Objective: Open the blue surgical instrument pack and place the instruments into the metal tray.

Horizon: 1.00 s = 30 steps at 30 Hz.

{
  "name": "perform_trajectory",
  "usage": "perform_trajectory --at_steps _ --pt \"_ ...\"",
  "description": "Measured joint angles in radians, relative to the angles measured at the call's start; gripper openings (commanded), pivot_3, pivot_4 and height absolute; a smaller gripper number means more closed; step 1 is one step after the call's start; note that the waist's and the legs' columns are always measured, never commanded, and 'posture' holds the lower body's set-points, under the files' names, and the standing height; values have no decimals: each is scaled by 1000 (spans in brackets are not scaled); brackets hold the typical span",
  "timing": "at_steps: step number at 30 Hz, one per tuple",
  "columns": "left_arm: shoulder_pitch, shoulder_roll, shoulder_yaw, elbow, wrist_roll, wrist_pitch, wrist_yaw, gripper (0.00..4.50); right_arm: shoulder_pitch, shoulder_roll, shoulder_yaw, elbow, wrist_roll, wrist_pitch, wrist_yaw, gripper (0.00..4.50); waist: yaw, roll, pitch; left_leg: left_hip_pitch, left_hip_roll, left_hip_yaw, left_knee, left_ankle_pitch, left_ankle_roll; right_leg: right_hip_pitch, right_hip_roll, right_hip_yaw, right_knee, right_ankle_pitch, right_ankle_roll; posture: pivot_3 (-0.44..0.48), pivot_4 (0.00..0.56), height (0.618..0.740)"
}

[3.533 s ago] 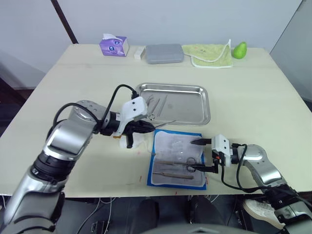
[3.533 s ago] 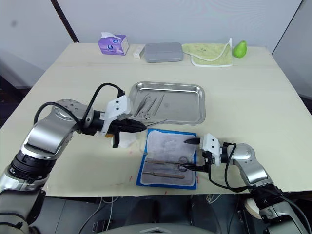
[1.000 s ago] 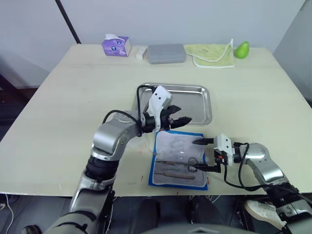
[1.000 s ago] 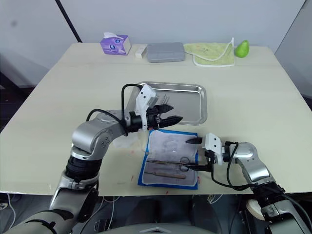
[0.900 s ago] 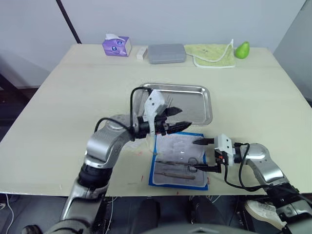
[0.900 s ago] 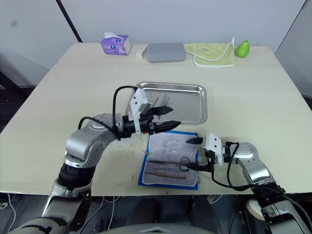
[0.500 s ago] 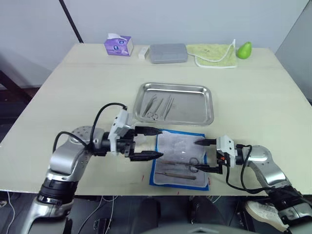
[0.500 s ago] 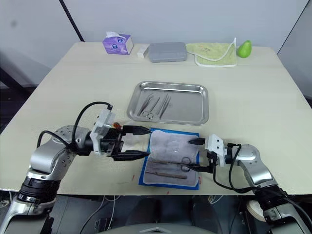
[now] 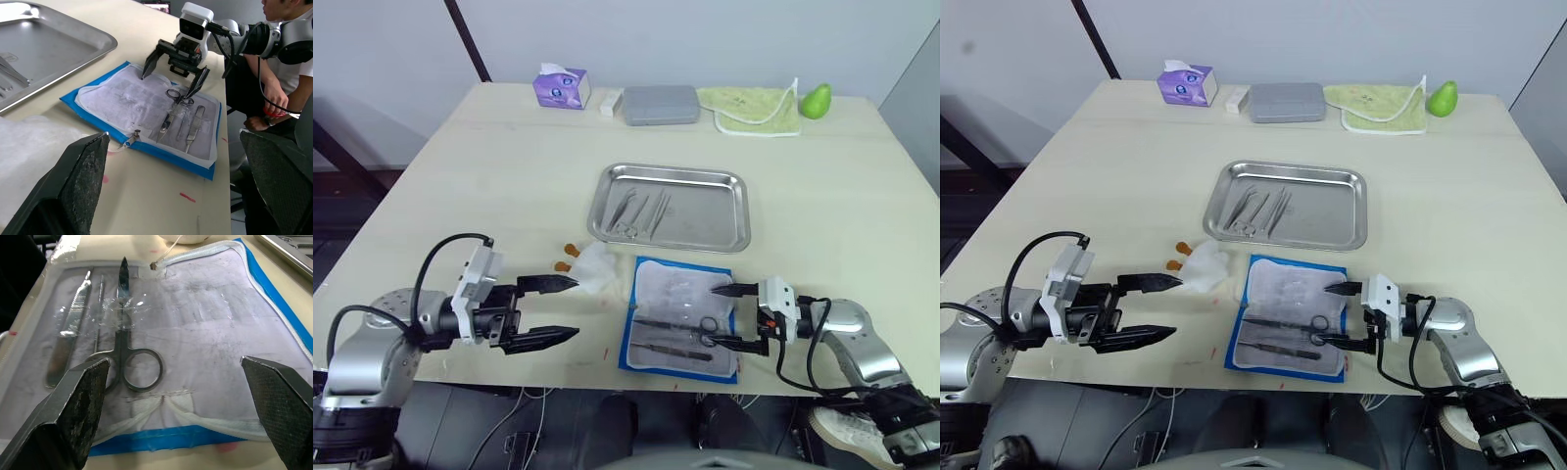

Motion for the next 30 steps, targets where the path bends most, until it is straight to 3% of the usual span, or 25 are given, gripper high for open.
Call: perform_trajectory --at_steps 4,6,9,13,20,25,30 --pt "-18 10 -3 -7 -5 0 3 4487 78 -65 -65 -106 78 103 -2 4500 0 2 3 -8 0 1 0 0 0 -8 1 0 1 2 4 0 150 740" --pt "-27 17 -2 -6 -6 0 3 4487 124 -99 -118 -156 123 148 -8 4500 2 3 4 -19 -1 1 3 0 0 -19 2 0 3 3 4 0 150 740" --pt "-59 17 -14 -5 -5 0 3 4487 205 -161 -226 -261 195 196 -12 4500 3 4 5 -20 -2 1 3 0 0 -20 3 0 3 3 4 0 150 740" --pt "-108 8 -74 13 12 -24 -1 4487 358 -243 -434 -424 296 266 -25 4500 4 6 8 -20 -2 3 3 0 0 -20 4 0 3 3 4 0 150 740" --pt "-188 -38 -186 61 65 -90 -22 4487 496 -322 -759 -589 460 401 -25 4500 0 4 9 -19 -2 6 4 0 0 -19 5 0 3 3 4 0 150 740" --pt "-222 -74 -246 94 98 -128 -36 4487 536 -341 -860 -651 520 463 -24 4500 -2 4 9 -19 -2 6 4 0 0 -19 5 0 3 3 4 0 150 740" --pt "-247 -155 -318 82 117 -129 -4 4487 551 -339 -870 -673 520 478 -26 4500 0 3 9 -20 -3 6 4 0 0 -19 5 0 3 3 5 0 150 740"
